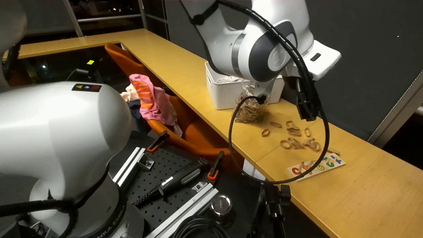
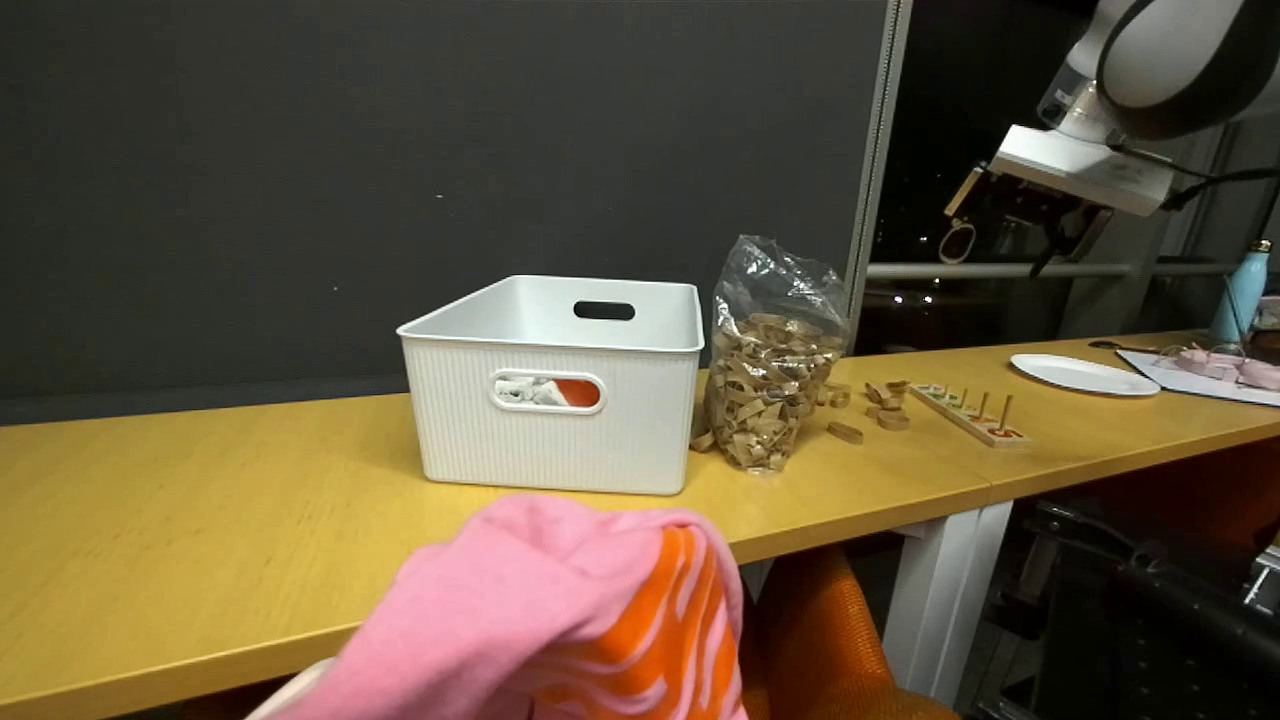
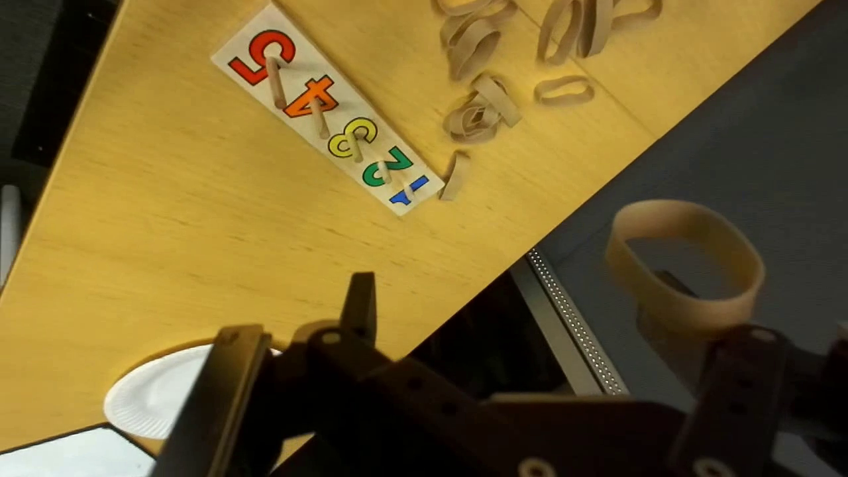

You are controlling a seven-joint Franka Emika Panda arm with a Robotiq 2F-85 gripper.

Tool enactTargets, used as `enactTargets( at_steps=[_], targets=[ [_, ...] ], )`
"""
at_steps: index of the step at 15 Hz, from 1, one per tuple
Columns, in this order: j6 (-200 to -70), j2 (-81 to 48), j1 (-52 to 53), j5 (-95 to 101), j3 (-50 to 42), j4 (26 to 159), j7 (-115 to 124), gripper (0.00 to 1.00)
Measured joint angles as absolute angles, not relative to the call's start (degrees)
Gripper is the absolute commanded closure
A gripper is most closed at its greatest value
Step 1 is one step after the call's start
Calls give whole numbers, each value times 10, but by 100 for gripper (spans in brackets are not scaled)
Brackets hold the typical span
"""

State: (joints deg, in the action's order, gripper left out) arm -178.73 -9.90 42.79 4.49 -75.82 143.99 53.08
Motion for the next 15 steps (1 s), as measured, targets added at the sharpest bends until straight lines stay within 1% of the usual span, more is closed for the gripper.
enactTargets(
  at_steps=[3, 5, 8, 12, 15],
  targets=[
    [-1708, -66, 352, 31, -689, 1391, 500, 0],
    [-1657, -59, 284, -11, -607, 1362, 470, 0],
    [-1599, -74, 223, -148, -520, 1330, 379, 0],
    [-1538, -154, 134, -328, -430, 1264, 257, 0],
    [-1493, -248, 59, -405, -382, 1185, 207, 0]
  ],
)
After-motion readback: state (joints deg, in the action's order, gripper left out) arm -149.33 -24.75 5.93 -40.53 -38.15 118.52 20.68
